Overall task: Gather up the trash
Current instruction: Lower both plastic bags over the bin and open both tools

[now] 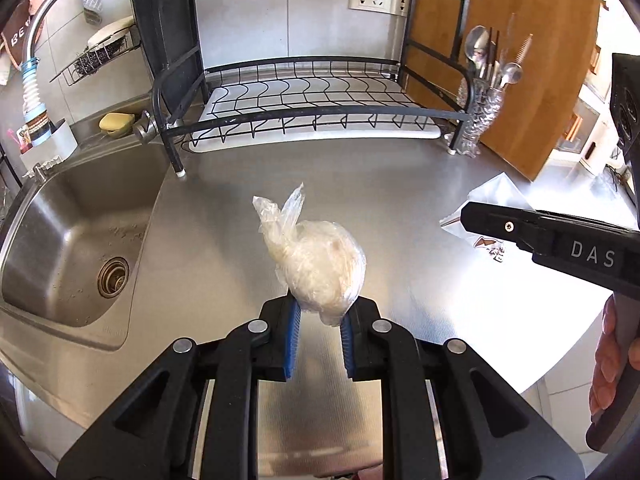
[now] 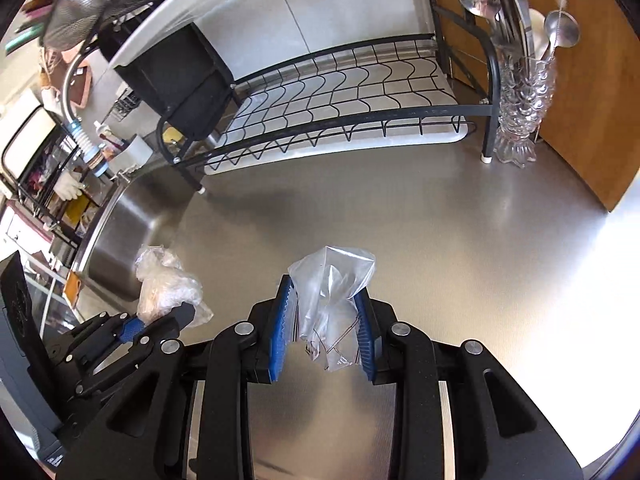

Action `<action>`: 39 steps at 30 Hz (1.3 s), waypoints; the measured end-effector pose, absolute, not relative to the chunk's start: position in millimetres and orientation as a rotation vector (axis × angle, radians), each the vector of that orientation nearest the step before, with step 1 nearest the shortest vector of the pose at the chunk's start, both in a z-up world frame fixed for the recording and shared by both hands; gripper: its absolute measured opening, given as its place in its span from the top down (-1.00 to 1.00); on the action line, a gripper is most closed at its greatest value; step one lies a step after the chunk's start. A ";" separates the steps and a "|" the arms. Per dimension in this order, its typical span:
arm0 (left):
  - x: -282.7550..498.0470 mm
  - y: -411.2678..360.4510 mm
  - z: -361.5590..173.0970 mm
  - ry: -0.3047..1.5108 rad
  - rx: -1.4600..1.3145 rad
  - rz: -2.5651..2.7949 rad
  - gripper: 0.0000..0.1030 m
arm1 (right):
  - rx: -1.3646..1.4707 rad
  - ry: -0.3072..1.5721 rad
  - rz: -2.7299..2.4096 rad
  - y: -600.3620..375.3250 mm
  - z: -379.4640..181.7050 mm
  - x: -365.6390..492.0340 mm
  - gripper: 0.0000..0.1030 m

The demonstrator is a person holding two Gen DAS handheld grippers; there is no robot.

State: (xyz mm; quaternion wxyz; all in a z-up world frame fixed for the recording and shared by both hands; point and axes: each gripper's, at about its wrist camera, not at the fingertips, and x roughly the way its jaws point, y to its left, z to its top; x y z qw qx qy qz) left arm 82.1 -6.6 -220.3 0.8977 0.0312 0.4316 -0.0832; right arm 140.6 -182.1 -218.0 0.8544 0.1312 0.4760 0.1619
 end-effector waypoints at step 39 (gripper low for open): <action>-87.5 11.8 -525.0 1.364 -0.083 -0.214 0.69 | 0.251 1.425 0.246 -138.2 -487.9 -65.0 0.40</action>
